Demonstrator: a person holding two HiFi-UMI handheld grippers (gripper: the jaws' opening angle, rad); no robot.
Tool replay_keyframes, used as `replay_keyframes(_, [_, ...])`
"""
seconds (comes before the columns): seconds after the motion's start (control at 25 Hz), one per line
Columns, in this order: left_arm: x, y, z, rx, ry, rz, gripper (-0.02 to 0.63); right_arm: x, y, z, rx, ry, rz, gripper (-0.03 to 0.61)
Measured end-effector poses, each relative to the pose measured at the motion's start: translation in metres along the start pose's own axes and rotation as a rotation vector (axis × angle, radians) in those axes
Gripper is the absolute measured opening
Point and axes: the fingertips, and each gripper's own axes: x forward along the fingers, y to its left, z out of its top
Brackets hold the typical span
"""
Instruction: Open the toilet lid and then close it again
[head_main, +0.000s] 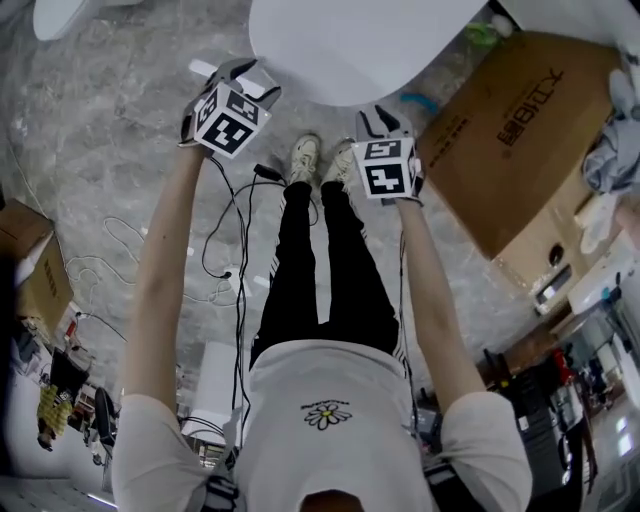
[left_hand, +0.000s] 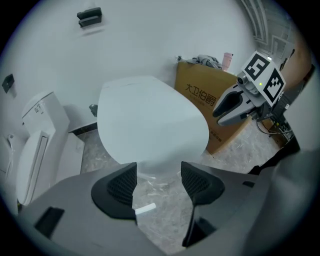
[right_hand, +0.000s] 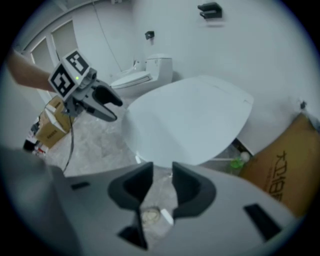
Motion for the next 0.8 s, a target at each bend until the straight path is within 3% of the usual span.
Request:
replay_keyframes(0.2, [-0.072,0.02,0.085,0.008,-0.141,0.075,0.298,-0.064,-0.017,0.081,-0.05,-0.136,-0.05,0.135])
replay_keyframes(0.48, [-0.236,0.037,0.253,-0.05,-0.511,0.2,0.29,-0.211,-0.051,0.231,-0.044,-0.465,-0.17,0.083])
replay_keyframes(0.56, [-0.29,0.026,0.293,-0.059,-0.628,0.229,0.271,-0.263,-0.051,0.256,-0.035,-0.553,-0.196,0.064])
replay_keyframes(0.64, [-0.341,0.01,0.327,-0.014,-0.719,0.284,0.236,-0.314,-0.047,0.273,-0.028,-0.648,-0.212,0.055])
replay_keyframes(0.8, [-0.428,-0.029,0.367,0.036,-0.896,0.397,0.162,-0.406,-0.034,0.289,-0.004,-0.839,-0.217,0.046])
